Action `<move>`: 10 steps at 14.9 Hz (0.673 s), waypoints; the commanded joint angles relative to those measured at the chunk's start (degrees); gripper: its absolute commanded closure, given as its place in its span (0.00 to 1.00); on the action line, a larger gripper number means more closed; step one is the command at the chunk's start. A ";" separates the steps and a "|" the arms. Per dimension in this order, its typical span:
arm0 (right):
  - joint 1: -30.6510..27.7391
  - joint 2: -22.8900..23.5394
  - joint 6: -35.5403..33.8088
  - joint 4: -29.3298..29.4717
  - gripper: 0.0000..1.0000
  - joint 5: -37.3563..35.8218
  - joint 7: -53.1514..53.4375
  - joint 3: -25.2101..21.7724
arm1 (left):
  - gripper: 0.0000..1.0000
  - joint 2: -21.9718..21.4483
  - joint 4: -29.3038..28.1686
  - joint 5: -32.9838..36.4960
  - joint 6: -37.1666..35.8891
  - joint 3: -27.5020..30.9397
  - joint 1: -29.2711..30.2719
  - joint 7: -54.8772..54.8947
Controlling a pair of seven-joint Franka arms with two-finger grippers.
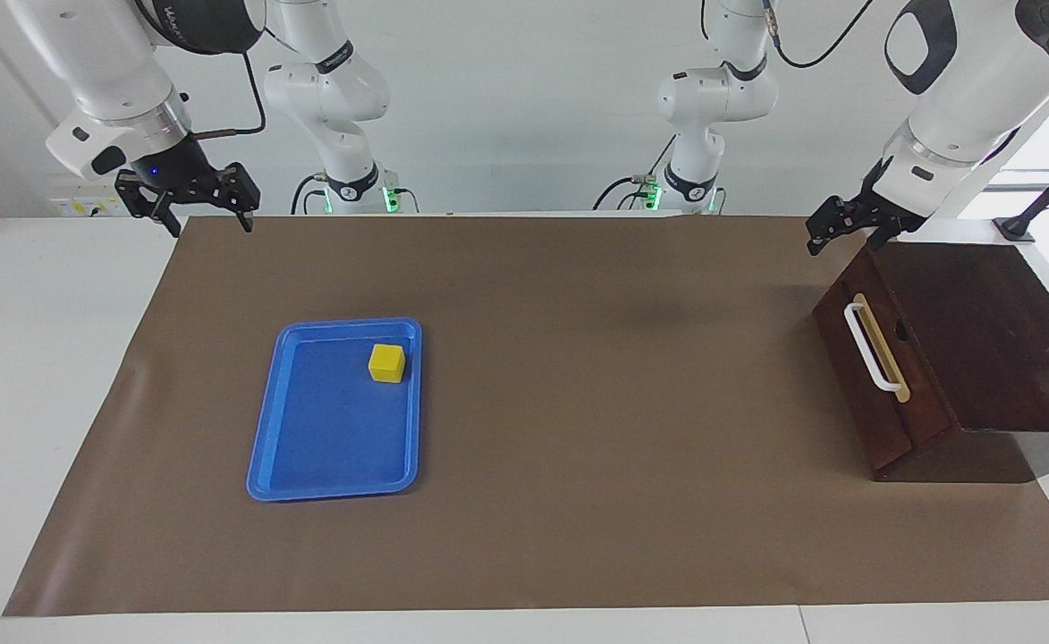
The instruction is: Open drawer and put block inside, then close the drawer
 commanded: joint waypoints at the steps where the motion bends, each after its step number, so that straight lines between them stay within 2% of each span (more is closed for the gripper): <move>1: -0.34 -0.83 0.79 -1.00 0.00 1.08 1.00 0.31 | 0.00 -0.68 -0.88 0.62 1.12 0.13 -0.13 0.11; 3: -0.34 -0.92 0.79 -1.00 0.00 1.08 1.09 0.31 | 0.00 -0.68 -0.96 0.71 1.38 0.13 0.05 0.19; 5: -0.34 -0.83 1.22 -1.00 0.00 0.99 0.91 0.22 | 0.00 -1.02 -3.32 0.89 6.80 0.22 -0.12 0.63; 7: -0.34 -1.00 0.62 -1.18 0.00 0.82 0.30 0.31 | 0.00 -2.08 -7.44 5.86 13.04 0.04 -0.39 0.90; 10: 0.27 -1.97 1.14 -3.37 0.00 0.82 -2.75 0.40 | 0.00 -1.21 -14.65 12.73 23.06 -0.13 -1.01 0.90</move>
